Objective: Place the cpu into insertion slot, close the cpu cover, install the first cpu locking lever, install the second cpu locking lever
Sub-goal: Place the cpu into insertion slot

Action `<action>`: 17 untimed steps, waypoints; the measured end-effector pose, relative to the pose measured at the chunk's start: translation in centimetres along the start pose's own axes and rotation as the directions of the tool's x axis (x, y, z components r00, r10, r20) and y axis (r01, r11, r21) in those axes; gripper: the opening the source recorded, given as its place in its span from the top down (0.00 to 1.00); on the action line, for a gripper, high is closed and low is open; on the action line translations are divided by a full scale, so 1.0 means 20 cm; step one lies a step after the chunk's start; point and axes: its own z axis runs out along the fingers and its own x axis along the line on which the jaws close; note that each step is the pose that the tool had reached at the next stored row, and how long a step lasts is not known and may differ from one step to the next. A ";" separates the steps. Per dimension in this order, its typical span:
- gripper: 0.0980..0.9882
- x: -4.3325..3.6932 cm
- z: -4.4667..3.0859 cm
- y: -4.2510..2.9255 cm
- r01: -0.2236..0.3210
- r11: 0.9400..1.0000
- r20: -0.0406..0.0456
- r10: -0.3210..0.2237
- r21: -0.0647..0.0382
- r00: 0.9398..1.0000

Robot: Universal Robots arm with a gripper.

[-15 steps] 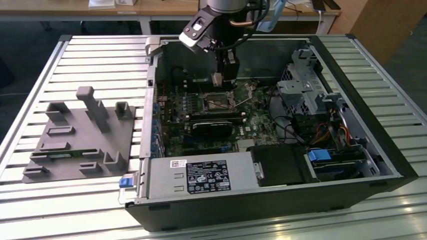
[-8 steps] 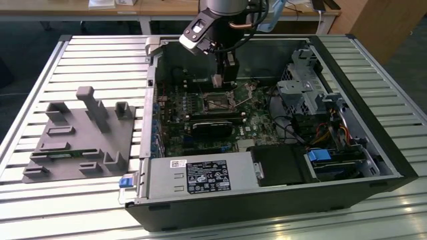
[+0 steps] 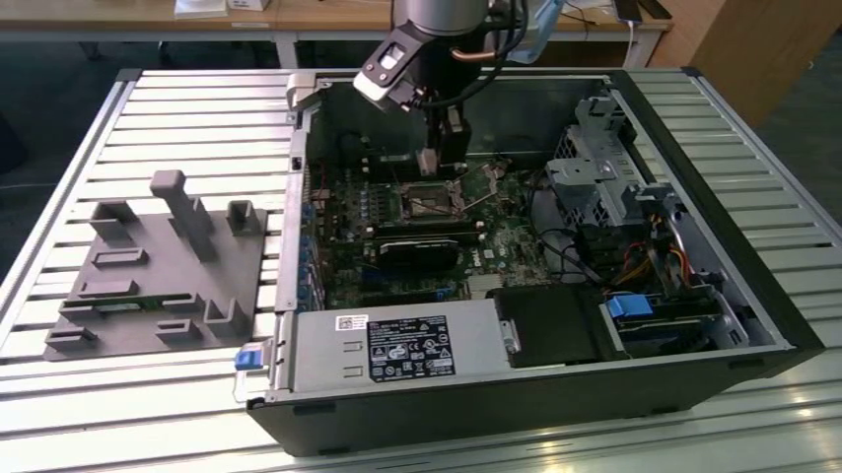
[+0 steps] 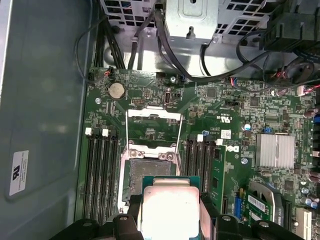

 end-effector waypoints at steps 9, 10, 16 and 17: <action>0.51 0.042 0.040 0.000 0.000 1.000 0.003 0.000 0.000 1.000; 0.51 0.046 0.046 0.000 0.000 1.000 0.003 0.000 0.000 1.000; 0.51 0.061 0.083 -0.001 0.000 1.000 0.004 0.000 0.000 1.000; 0.51 0.063 0.089 -0.001 0.000 1.000 0.004 0.000 0.000 1.000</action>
